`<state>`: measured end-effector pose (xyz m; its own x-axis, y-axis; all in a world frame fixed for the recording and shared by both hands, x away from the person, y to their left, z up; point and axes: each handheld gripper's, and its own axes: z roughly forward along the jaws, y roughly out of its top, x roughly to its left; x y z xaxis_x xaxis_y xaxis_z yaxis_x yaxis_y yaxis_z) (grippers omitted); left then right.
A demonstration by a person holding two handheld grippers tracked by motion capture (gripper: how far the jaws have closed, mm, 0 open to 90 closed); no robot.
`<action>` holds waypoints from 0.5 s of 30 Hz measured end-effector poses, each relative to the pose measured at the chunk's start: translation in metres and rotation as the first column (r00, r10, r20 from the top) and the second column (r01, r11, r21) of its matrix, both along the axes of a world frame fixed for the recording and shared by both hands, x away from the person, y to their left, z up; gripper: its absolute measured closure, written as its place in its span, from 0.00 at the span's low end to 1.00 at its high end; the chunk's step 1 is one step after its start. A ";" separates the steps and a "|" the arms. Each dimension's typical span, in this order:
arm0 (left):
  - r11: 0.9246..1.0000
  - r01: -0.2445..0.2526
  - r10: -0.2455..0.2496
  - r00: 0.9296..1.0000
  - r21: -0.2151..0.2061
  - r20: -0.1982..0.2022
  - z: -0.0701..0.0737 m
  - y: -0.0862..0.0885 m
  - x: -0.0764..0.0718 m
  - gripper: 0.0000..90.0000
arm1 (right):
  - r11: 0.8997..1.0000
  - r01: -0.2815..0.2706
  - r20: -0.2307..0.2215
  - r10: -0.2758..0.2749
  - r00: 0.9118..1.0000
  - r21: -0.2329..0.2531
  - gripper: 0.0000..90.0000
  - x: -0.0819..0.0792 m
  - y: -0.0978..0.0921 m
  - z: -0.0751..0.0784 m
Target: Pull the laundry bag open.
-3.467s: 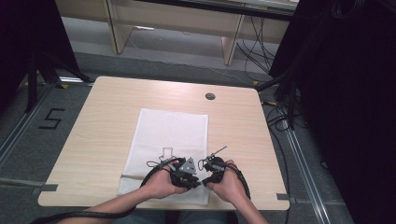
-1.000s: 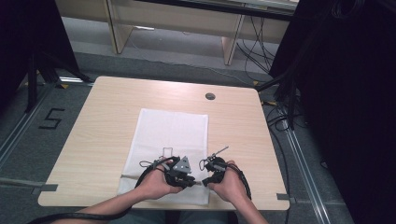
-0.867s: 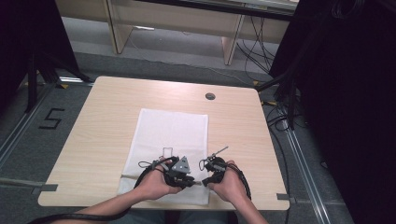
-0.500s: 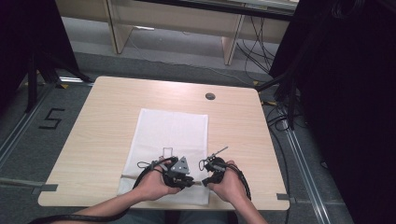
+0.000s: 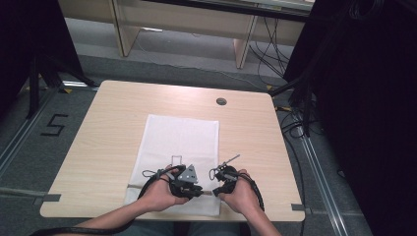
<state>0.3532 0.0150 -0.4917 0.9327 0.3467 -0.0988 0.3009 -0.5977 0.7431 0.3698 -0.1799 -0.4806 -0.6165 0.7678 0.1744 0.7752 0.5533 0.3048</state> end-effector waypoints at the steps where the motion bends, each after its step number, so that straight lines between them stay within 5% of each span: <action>1: 1.000 0.004 -0.004 1.000 0.014 0.008 0.001 0.001 0.000 0.91 | 1.000 -0.002 0.001 0.002 1.000 0.000 1.00 0.000 0.000 0.000; 15: 1.000 -0.011 0.011 1.000 0.003 -0.010 0.004 0.006 -0.001 0.91 | 1.000 0.004 -0.003 -0.004 1.000 -0.003 1.00 -0.001 0.000 0.001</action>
<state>0.3518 0.0205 -0.4881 0.9280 0.3568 -0.1069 0.3144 -0.5964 0.7386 0.3689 -0.1797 -0.4799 -0.6133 0.7705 0.1737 0.7781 0.5515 0.3006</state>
